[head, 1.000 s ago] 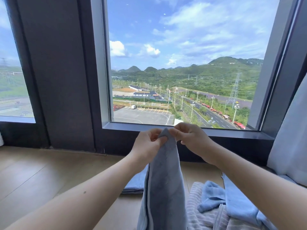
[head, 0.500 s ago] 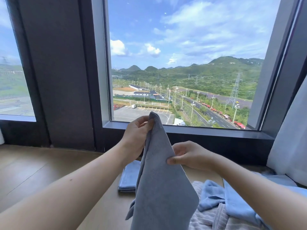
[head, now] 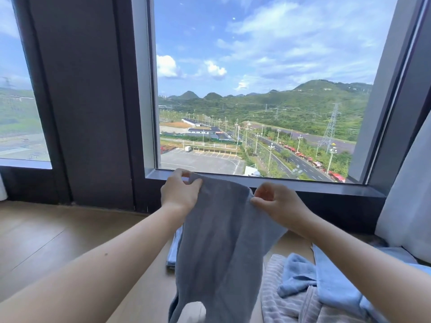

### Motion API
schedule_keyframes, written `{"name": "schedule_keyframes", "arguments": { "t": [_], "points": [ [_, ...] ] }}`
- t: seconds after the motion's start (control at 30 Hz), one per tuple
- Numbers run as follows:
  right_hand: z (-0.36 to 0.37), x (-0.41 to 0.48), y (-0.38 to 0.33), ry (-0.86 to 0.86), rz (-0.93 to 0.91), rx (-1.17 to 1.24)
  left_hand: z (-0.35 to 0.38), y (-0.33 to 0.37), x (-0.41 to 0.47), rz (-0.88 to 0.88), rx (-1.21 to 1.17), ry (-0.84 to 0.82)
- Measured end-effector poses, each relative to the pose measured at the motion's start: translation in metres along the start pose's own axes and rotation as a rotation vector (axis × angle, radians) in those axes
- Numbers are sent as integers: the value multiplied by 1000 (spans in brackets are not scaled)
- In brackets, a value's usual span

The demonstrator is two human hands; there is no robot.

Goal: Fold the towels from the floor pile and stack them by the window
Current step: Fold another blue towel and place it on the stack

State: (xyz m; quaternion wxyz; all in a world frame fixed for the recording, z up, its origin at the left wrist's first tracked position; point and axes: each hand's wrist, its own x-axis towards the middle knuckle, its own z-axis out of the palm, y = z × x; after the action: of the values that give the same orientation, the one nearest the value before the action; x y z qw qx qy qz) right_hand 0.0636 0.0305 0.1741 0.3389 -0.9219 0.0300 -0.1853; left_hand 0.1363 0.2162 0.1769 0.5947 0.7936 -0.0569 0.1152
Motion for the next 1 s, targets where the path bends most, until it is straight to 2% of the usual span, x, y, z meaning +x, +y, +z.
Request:
{"name": "schedule_keyframes", "arguments": {
  "t": [0.07,0.17,0.27,0.37,0.47,0.63,0.77,1.0],
  "points": [
    [-3,2,-2,27,-47,28,-2,-2,-2,67,73,-28],
    [-2,2,-5,37,-120,24,1,2,-8,253,168,-261],
    [1,1,-7,48,-156,69,10,6,-18,312,199,-509],
    [4,0,-9,38,-179,113,19,8,-27,376,256,-604],
    [6,0,-11,29,-184,163,21,7,-27,374,269,-603],
    [7,-2,-11,16,-203,191,21,4,-23,331,187,-497],
    [0,-4,-1,-152,-69,77,16,2,-19,250,94,-428],
    [-18,-8,20,-271,87,-84,1,-8,-3,222,134,-300]
  ]
}}
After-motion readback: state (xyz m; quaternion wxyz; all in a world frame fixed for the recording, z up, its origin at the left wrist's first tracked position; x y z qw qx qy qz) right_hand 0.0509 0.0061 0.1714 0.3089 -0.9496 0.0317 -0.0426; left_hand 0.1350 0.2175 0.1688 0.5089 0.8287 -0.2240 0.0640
